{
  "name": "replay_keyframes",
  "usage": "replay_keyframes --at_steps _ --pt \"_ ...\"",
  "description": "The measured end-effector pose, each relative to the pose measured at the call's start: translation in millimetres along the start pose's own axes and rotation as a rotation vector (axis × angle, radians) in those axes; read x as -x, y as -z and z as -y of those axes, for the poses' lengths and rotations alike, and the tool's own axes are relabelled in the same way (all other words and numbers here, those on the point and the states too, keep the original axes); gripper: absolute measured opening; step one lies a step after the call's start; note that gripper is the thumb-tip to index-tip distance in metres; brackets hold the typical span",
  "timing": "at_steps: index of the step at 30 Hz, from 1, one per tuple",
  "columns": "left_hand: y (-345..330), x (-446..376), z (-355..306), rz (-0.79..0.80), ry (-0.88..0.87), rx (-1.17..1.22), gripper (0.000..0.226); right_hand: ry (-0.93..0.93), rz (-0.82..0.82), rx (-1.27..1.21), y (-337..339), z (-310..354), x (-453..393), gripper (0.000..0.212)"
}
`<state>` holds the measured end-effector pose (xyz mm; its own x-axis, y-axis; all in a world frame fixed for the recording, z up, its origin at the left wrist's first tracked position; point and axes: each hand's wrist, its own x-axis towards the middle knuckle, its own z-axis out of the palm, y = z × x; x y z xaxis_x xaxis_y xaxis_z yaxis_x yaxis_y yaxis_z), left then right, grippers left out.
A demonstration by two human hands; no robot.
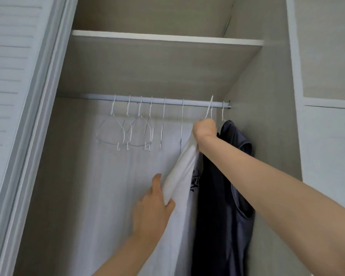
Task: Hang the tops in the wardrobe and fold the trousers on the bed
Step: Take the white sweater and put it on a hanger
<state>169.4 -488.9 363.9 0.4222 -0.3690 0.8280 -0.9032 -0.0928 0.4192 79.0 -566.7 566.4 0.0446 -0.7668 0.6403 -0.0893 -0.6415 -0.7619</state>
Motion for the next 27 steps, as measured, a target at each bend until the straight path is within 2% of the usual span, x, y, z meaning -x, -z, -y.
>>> replay_keyframes --at_steps 4,7,11,14,18,21,22,23,24,25,26,27 --pt "-34 -38 0 -0.014 -0.063 0.135 0.030 0.052 -0.037 0.115 -14 1 -53 0.020" --pt "-60 -64 2 0.038 -0.072 0.232 0.018 0.059 -0.042 0.178 -28 -1 -77 0.018" --pt "-92 -76 11 0.110 -0.076 0.291 0.019 0.072 -0.096 0.338 -51 -22 -99 0.029" --pt "-113 -80 19 0.154 -0.071 0.253 0.027 0.062 -0.074 0.475 -69 -37 -109 0.027" --pt "-121 -76 21 0.209 -0.039 0.192 0.033 0.064 -0.039 0.656 -70 -51 -104 0.035" --pt "-117 -74 21 0.180 -0.048 0.247 0.048 0.258 -0.141 0.839 -66 -48 -88 0.042" --pt "-117 -69 23 0.175 -0.063 0.254 0.062 0.358 -0.206 0.898 -66 -54 -82 0.048" --pt "-117 -63 24 0.224 -0.127 0.174 0.079 0.467 -0.250 0.957 -69 -61 -71 0.055" --pt "-115 -66 27 0.203 -0.181 0.073 0.095 0.560 -0.271 1.030 -72 -62 -67 0.059" --pt "-141 -38 28 0.249 -0.218 -0.043 0.110 0.568 -0.194 1.140 -77 -101 -54 0.059" --pt "-146 -29 29 0.200 -0.262 -0.068 0.120 0.617 -0.152 1.181 -77 -110 -49 0.056" --pt "-148 -18 32 0.275 -0.278 -0.064 0.122 0.675 -0.134 1.206 -73 -123 -48 0.053"
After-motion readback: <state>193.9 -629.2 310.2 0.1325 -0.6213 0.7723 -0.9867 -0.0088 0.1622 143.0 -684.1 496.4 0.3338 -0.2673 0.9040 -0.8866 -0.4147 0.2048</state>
